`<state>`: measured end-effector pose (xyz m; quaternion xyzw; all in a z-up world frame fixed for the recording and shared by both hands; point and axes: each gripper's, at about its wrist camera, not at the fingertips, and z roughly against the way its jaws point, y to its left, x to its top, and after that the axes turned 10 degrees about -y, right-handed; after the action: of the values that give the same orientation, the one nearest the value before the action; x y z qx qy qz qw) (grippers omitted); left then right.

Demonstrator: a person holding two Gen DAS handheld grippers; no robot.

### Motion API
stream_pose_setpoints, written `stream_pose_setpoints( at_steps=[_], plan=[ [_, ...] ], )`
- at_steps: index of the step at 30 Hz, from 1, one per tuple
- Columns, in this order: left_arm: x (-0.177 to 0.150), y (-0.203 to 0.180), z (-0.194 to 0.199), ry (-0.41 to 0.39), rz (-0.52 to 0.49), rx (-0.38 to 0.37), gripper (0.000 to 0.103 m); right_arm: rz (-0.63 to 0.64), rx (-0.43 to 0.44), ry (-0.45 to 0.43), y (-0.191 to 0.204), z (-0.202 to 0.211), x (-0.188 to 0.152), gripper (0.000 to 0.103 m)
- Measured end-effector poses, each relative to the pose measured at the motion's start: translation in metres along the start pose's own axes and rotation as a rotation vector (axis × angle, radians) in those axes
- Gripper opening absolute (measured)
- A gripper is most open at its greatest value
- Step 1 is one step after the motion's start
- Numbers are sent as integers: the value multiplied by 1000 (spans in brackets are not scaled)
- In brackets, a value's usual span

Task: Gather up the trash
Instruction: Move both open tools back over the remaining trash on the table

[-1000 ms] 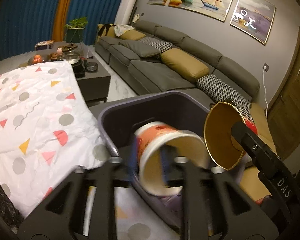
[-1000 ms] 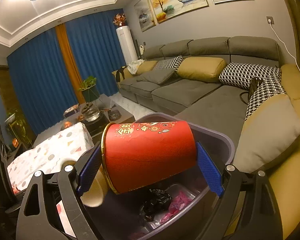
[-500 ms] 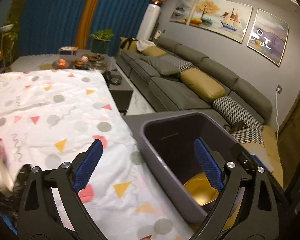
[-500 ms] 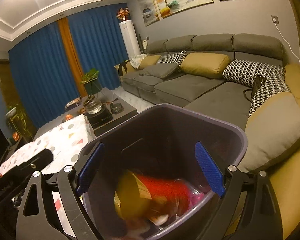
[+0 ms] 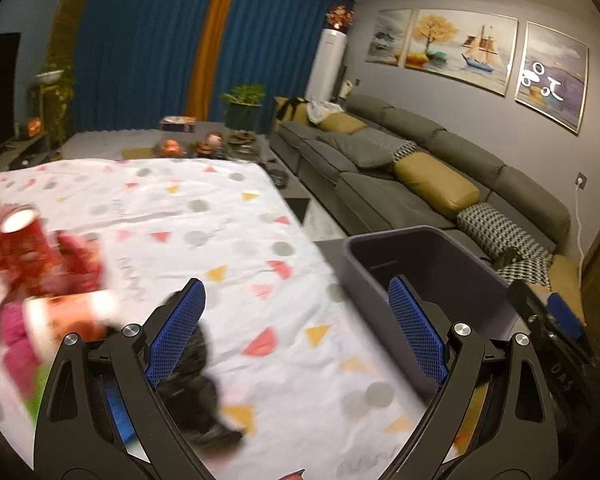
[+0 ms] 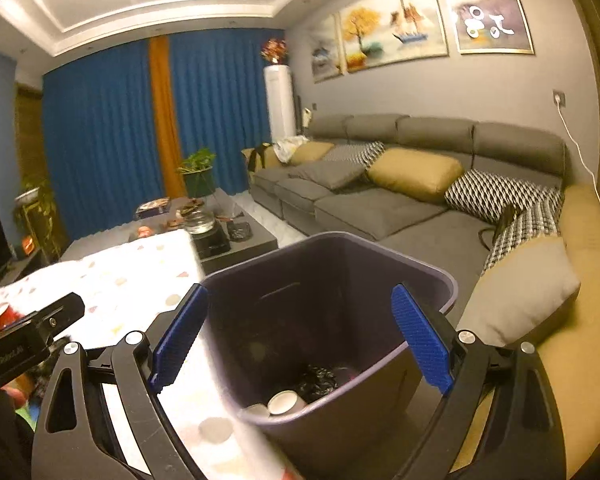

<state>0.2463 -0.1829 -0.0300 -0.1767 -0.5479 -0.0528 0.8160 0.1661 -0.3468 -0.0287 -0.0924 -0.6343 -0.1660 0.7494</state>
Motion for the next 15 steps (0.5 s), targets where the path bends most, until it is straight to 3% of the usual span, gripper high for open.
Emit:
stream_pose_setpoints(
  at_steps=[9,15],
  plan=[
    [-18,55,73,-33,-2,138,91,5,91,-34,33,49,-5,90],
    [-31,93,118,-55,-16,235,91,19,159,-12,65,70,-20,90]
  ],
)
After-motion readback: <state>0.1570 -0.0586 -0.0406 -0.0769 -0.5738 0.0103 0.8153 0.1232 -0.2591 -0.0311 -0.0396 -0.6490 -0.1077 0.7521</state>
